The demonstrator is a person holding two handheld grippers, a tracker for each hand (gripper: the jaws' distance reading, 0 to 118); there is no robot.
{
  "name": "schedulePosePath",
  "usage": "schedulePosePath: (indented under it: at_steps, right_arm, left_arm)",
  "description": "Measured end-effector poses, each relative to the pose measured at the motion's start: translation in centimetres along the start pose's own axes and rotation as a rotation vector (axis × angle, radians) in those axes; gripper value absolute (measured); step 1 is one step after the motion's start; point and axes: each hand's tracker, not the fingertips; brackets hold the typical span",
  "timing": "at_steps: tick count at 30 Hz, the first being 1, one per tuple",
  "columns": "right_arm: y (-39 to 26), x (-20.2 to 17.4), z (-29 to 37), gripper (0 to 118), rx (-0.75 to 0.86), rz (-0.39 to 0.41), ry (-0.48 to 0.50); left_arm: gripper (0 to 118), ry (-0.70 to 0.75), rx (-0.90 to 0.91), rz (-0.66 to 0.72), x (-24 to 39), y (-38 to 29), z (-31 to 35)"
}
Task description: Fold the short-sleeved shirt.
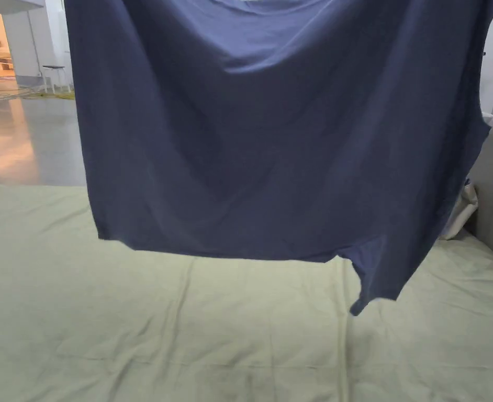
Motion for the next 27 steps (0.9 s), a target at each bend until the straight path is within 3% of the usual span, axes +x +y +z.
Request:
schedulePosePath:
  at_steps: [21,27]
  right_arm:
    - [-3.6,0.7,-16.0,6,-0.038,0.093,-0.072]
    - [-5.0,0.0,-17.3,6,-0.007,0.117,-0.073]
  left_arm:
    - [4,0.093,-0.066,-0.005,-4.2,-2.5,-13.3]
    - [4,0.089,-0.017,-0.004,-4.7,-2.8,-14.0]
